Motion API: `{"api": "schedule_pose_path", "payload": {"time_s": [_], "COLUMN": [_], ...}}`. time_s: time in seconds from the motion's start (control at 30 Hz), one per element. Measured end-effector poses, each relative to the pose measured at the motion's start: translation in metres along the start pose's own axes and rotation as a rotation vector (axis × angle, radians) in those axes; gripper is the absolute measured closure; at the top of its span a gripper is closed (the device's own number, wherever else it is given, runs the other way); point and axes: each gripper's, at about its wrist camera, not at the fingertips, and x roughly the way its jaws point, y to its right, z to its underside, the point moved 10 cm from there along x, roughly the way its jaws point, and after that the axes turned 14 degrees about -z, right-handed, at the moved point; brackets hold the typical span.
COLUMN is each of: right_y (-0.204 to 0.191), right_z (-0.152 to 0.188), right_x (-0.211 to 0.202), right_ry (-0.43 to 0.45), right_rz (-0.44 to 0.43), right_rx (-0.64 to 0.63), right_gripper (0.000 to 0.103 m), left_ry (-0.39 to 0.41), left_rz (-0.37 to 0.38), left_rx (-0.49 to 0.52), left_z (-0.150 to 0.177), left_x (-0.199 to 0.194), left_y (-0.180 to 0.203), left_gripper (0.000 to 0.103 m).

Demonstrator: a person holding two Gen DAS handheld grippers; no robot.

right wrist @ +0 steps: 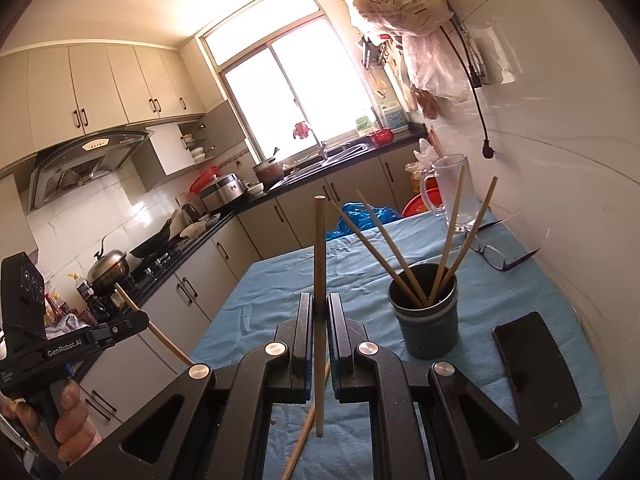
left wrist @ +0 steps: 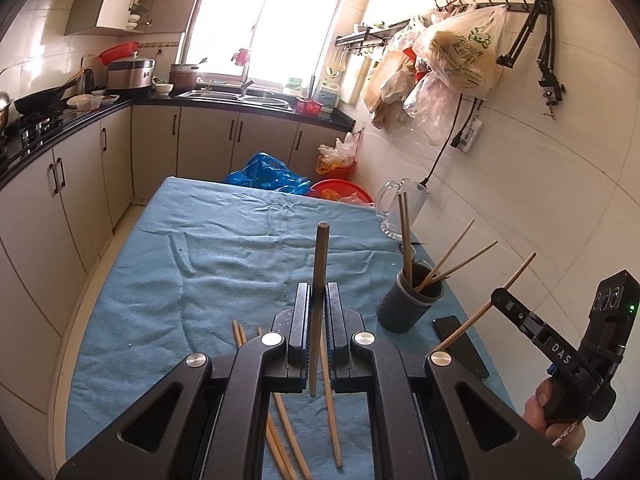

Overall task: Organize utensils
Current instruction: 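Carry the left tool's chopstick upright to the black holder while the right tool carries its own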

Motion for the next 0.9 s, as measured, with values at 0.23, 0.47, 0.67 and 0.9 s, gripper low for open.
{"api": "schedule_pose_path", "payload": {"time_s": [0.23,0.47,0.67,0.9], "right_y": [0.008,0.019,0.034,0.049], "right_z": [-0.007,-0.014,-0.025,-0.056], "right_x": [-0.010,-0.021,-0.035,-0.056], "right_ry": [0.025,0.052,0.092,0.173], "right_rz": [0.015,0.035,0.066,0.112], "right_rx": [0.006,0.018,0.032,0.037], "right_gripper": [0.096,0.096,0.096,0.096], "left_ry": [0.002,0.009,0.033,0.061], "left_rz": [0.023,0.055,0.078,0.121], "left_rx": [0.017,0.040,0.069,0.093], "left_z": [-0.004,-0.011,-0.026,-0.055], "left_x": [-0.002,-0.003,-0.004,-0.005], "left_y": [0.014,0.034,0.056,0.089], "left_gripper": [0.097,0.097,0.097,0.097]}}
